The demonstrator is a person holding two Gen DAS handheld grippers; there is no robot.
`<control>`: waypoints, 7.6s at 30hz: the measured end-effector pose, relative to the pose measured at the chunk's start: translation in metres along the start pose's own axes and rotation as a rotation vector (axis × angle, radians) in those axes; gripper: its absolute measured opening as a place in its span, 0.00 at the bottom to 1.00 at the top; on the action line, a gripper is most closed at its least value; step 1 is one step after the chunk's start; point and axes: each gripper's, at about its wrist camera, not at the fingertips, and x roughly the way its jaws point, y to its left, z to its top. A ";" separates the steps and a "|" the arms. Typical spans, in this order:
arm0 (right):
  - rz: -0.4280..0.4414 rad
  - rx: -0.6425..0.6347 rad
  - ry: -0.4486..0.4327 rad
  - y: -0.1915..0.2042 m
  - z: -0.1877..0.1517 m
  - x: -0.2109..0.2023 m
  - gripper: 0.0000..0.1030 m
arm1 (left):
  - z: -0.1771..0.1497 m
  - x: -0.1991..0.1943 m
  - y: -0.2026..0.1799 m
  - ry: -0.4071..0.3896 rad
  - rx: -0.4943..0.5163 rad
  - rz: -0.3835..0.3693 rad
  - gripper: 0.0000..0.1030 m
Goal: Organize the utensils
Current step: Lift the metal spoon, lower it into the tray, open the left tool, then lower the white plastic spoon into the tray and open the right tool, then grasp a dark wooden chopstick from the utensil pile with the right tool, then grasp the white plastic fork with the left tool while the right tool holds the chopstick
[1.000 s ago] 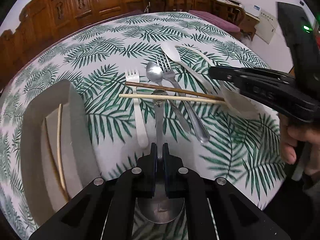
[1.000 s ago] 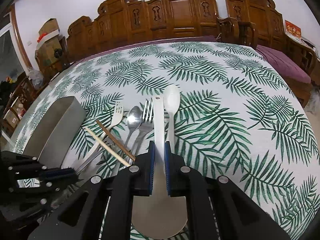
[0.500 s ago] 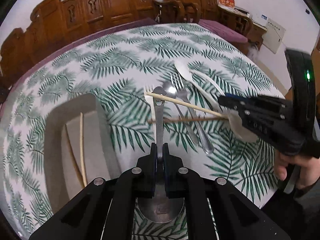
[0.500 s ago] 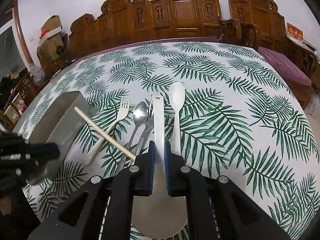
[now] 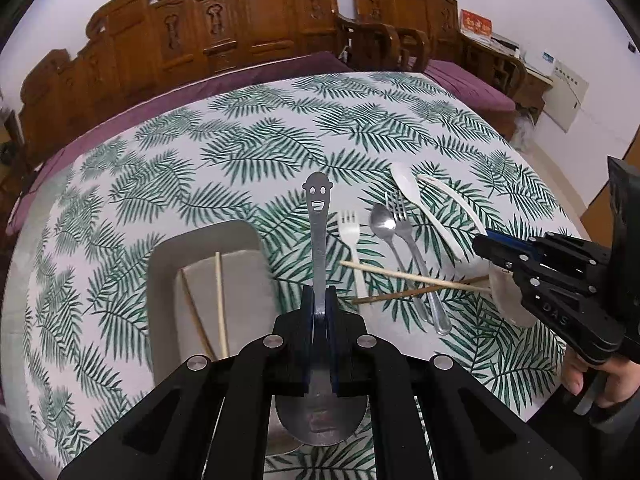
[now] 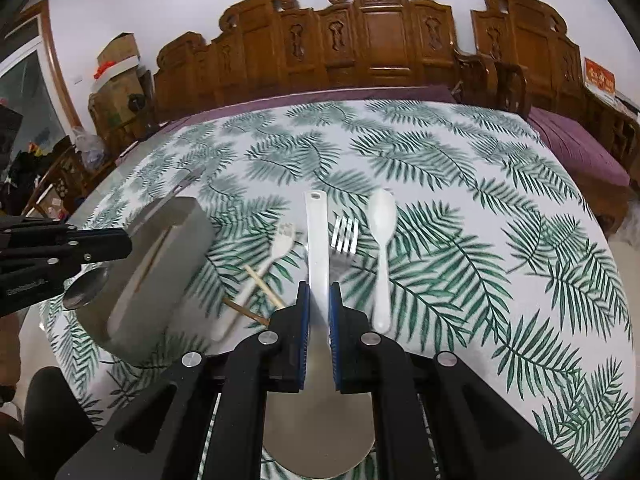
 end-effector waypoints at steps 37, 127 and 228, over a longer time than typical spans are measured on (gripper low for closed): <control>0.097 -0.054 0.106 0.075 0.029 0.030 0.11 | -0.035 0.088 0.079 0.184 -0.156 -0.040 0.05; 0.037 -0.212 0.210 0.011 -0.018 0.021 0.21 | -0.060 -0.042 0.059 -0.052 -0.177 -0.048 0.63; 0.072 -0.106 0.134 -0.028 -0.018 -0.021 0.06 | 0.018 0.075 -0.018 0.130 -0.044 -0.104 0.06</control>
